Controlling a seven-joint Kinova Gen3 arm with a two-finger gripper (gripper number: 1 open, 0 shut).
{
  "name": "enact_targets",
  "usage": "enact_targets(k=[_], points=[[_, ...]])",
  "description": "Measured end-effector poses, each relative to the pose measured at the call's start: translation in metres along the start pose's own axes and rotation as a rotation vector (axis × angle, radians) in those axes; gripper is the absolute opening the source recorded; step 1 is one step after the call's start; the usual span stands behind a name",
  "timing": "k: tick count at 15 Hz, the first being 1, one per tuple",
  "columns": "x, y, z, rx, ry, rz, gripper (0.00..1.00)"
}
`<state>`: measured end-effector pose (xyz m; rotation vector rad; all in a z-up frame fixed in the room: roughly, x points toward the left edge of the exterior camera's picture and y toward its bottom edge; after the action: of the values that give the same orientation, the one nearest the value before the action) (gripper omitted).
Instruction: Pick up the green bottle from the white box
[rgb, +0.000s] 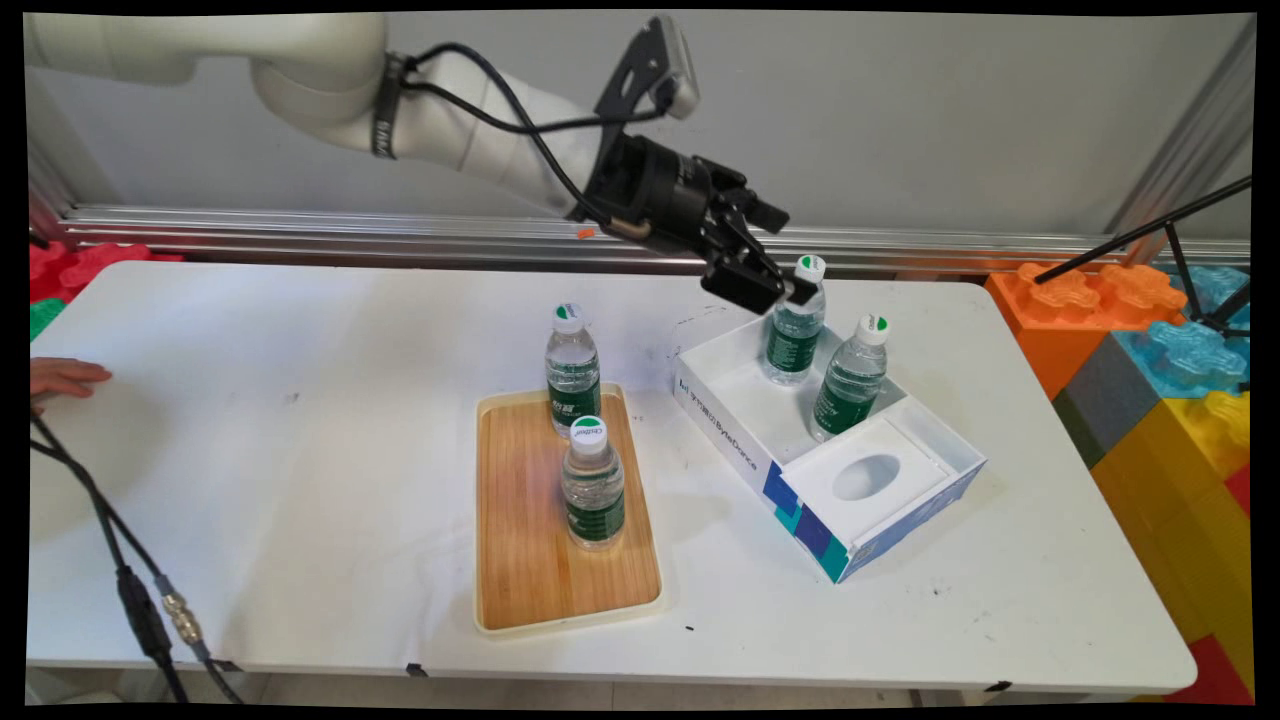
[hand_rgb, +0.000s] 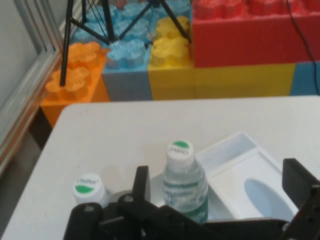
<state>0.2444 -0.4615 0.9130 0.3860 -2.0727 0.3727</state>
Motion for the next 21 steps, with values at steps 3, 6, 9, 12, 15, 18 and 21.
enact_targets(k=[3, 6, 9, 12, 15, 18, 21], points=[[-0.014, -0.005, 0.018, -0.010, -0.020, 0.005, 1.00], [-0.030, -0.009, 0.037, -0.021, -0.038, 0.012, 1.00], [-0.044, -0.013, 0.054, -0.028, -0.051, 0.017, 1.00], [-0.057, -0.017, 0.072, -0.037, -0.060, 0.019, 1.00], [-0.066, -0.017, 0.085, -0.049, -0.065, 0.019, 1.00], [-0.075, -0.016, 0.099, -0.067, -0.065, 0.017, 1.00], [-0.080, -0.012, 0.111, -0.081, -0.061, 0.015, 1.00]])
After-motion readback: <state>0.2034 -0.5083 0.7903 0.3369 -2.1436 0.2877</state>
